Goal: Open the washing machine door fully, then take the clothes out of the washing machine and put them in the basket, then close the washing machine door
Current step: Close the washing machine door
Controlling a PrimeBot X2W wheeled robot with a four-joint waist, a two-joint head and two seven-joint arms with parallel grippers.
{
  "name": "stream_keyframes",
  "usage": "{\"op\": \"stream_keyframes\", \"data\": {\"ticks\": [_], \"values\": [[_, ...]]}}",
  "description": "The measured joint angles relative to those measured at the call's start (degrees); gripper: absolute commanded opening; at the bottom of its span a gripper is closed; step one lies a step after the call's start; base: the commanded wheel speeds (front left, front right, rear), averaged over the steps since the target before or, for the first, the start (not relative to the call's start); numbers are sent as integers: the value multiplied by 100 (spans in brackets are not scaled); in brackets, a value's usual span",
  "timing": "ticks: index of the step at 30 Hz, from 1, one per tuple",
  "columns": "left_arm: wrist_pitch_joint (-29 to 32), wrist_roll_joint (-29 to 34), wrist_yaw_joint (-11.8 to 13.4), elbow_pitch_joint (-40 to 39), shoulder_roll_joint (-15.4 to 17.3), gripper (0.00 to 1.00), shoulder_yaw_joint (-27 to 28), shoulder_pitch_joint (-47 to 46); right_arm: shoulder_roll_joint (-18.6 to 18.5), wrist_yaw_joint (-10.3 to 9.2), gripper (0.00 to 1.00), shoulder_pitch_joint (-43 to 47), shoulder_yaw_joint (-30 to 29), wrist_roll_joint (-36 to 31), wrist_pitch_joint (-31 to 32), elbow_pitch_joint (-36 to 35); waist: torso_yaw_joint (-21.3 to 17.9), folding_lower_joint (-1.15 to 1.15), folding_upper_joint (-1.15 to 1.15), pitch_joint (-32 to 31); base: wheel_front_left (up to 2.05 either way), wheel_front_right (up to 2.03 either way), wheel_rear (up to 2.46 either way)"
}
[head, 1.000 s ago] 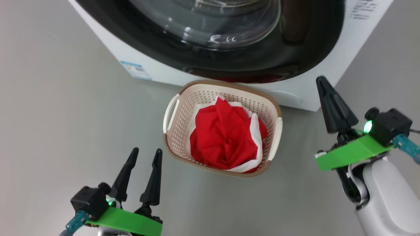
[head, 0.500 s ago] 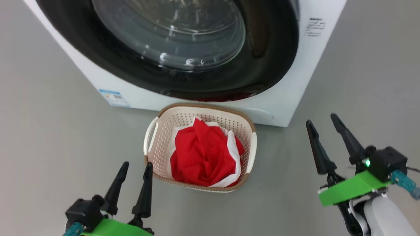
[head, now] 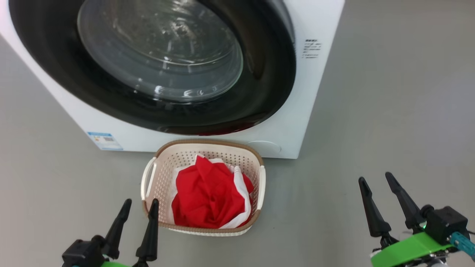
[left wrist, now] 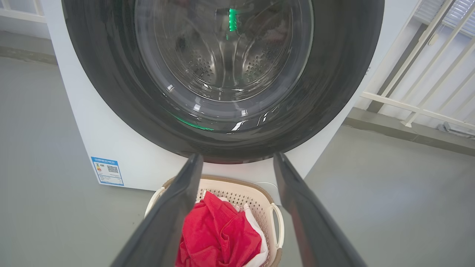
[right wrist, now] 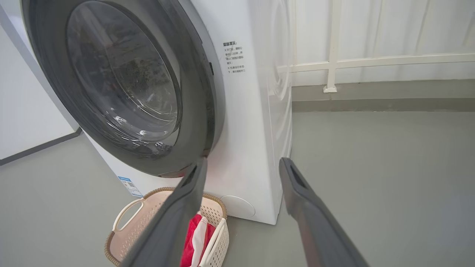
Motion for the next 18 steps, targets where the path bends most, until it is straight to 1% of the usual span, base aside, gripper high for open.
{"op": "stream_keyframes", "data": {"ticks": [18], "values": [[0,288,0,-1,58,100,347,385,25,0,100,623,-314,-8,0,-36,-636,0,0,-362,0,0,0]]}}
